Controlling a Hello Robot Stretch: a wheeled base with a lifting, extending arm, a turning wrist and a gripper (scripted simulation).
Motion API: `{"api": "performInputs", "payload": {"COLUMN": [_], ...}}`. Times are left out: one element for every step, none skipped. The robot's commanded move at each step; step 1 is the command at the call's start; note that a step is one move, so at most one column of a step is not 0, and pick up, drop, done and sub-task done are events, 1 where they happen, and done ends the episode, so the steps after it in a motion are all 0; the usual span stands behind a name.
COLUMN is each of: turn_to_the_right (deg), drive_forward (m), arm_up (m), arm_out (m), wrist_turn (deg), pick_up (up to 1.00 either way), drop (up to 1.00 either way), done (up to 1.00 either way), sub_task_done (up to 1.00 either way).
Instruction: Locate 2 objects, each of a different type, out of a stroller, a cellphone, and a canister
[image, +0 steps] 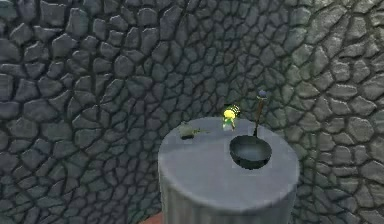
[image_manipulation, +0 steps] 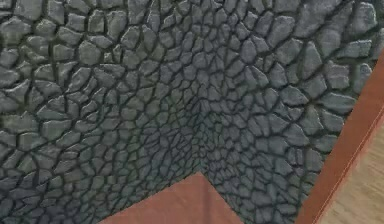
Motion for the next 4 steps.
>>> {"api": "performInputs", "payload": {"turn_to_the_right": [0.0,-45.0,-45.0,-15.0], "drive_forward": [0.00,0.00,0.00,0.00], "arm_up": [0.00,0.00,0.00,0.00], "arm_out": [0.00,0.00,0.00,0.00], "wrist_turn": [0.0,0.0,0.0,0.0], "pick_up": [0.00,0.00,0.00,0.00], "drop": [0.00,0.00,0.00,0.00], "done": [0.00,0.00,0.00,0.00], "sub_task_done": [1.00,0.00,0.00,0.00]}}
